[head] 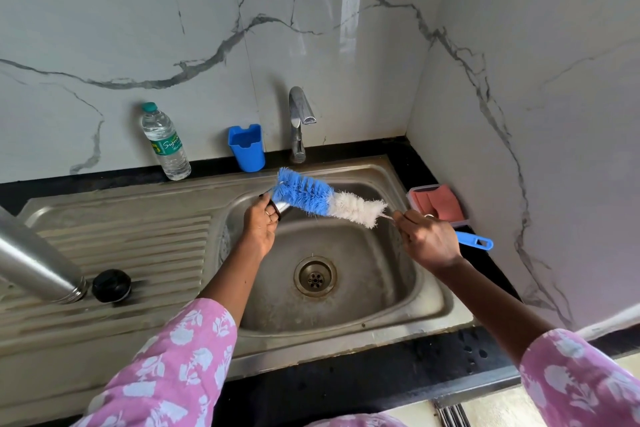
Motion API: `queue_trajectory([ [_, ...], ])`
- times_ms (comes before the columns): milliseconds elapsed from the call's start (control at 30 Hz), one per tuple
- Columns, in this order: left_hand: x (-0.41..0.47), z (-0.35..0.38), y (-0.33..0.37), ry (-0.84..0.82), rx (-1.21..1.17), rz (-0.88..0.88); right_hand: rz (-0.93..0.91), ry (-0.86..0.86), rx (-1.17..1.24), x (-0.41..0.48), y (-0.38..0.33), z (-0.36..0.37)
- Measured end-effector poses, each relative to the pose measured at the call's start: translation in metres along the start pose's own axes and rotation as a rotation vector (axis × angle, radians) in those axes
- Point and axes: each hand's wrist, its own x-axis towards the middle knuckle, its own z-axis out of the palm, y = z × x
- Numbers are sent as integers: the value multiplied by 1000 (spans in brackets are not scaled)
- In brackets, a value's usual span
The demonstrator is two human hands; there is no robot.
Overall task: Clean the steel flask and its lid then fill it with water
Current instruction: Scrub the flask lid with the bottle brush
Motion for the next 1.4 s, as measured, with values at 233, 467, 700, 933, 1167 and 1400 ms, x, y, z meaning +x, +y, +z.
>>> queue_trajectory([
  [233,-5,9,1,-2,85,55,10,-24,-27,5,-4,3],
  [467,-5,6,3,18,60,58,-53,-11,-4,-2,4,-2],
  [700,-7,7,4,-52,128,50,63,-54,-32,12,-8,7],
  [933,-4,3,5,-23,66,45,-11,-37,-20,-1,0,3],
  [1167,-10,9,1,-130,96,62,76,-85,-34,12,-9,11],
  [1400,-2,-1,3,-57,-78,31,18,-62,-30,2,-3,2],
])
